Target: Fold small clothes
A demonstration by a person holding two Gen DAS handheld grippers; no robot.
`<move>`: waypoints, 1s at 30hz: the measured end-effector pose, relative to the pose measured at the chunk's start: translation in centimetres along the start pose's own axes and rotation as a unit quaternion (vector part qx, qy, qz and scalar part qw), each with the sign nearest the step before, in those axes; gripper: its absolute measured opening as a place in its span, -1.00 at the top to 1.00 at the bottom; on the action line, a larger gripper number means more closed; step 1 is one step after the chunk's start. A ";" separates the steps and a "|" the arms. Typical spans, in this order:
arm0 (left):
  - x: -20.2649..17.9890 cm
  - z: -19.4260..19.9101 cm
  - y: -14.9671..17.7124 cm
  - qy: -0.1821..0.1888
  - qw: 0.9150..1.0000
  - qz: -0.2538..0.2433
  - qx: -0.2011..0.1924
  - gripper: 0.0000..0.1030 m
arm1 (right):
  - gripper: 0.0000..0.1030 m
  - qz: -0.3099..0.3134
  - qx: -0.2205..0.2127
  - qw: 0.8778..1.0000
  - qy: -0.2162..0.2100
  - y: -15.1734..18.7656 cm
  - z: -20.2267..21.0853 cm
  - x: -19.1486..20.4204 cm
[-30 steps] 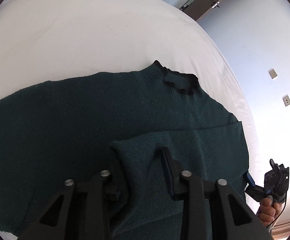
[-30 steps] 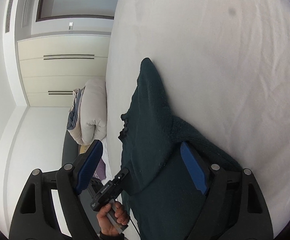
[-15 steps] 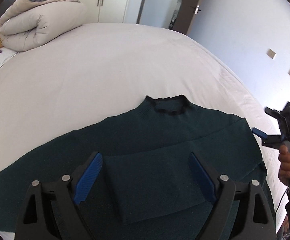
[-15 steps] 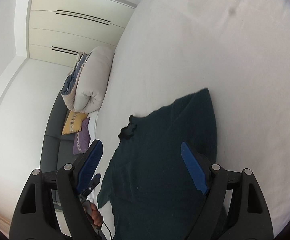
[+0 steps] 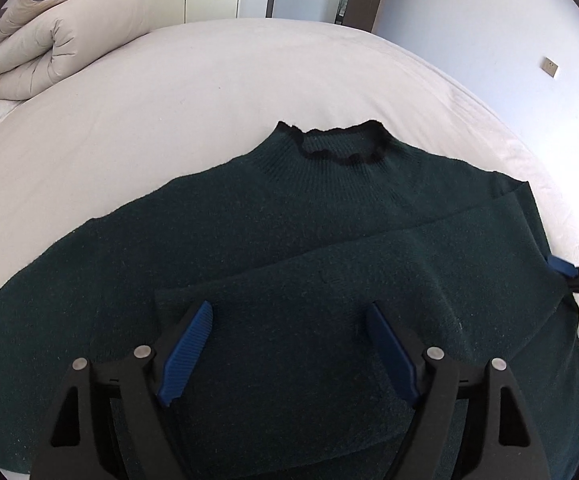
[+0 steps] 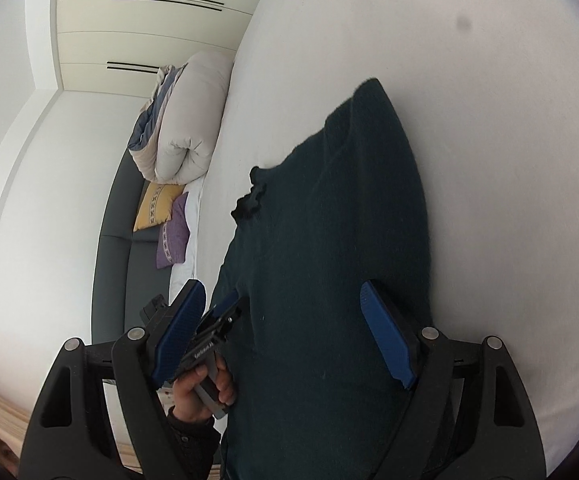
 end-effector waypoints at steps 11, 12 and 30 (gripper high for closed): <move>11.6 13.5 6.4 0.048 0.977 0.189 -0.085 -0.64 | -0.52 0.012 -0.041 0.996 0.075 2.7 3.7 -2.5; 13.9 14.7 7.6 0.043 0.970 0.220 -0.094 -0.66 | -0.56 -0.006 -0.058 0.996 0.073 2.8 4.5 -1.9; 41.1 16.6 22.1 0.101 0.691 0.686 -0.204 -0.77 | -0.56 0.051 -0.046 0.997 -0.023 16.7 2.5 14.6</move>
Point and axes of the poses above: each gripper's, at about its wrist camera, not at the fingertips, and z roughly against the way its jaws point, x to its left, y to its underside, the point moved 10 cm from there along -z, roughly the way its jaws point, and after that the axes turned 6 degrees about -y, right-handed, at the moved point
